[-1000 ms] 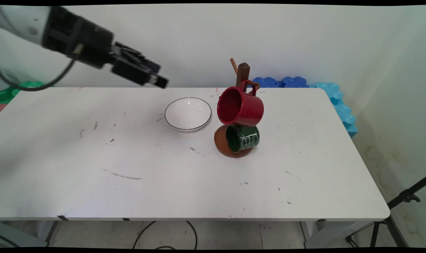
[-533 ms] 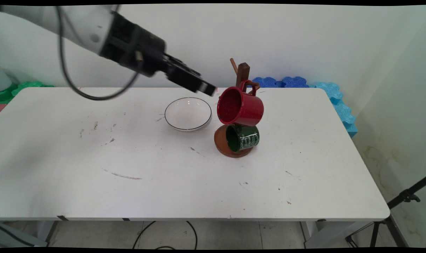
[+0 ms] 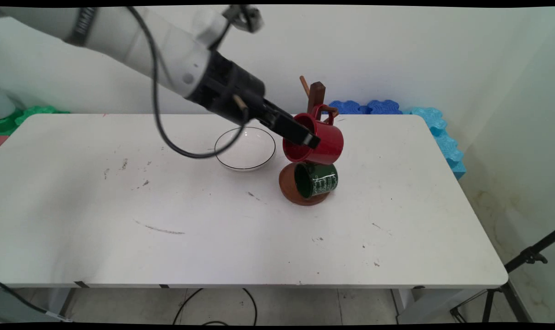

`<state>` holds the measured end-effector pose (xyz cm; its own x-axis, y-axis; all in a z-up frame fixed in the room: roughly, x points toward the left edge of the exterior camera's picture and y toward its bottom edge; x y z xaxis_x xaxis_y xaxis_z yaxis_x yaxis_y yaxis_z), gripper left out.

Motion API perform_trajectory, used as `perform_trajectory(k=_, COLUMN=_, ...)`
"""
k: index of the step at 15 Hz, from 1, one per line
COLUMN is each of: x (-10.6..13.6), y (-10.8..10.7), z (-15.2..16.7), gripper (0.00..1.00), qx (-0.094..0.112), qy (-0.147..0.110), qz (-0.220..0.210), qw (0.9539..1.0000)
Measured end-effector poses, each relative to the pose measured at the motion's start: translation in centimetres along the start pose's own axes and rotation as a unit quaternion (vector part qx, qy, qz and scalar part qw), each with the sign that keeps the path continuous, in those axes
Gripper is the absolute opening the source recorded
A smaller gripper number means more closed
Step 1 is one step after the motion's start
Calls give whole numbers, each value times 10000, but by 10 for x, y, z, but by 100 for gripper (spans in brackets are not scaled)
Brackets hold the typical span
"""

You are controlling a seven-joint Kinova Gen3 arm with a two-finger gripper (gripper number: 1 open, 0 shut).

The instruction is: Pick up the red mug from the rack, then place the picked object on the table

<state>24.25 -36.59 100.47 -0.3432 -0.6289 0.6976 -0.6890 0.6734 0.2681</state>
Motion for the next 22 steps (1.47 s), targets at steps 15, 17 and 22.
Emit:
perform_trajectory(k=15, x=-3, y=1, z=69, gripper=0, qx=168, qy=-141, qz=121, qw=9997)
perform_trajectory(k=17, x=-3, y=1, z=72, gripper=0, qx=170, qy=-141, qz=140, qw=9997)
perform_trajectory(k=22, x=-5, y=2, z=76, gripper=0, qx=138, qy=-131, qz=224, qw=9996)
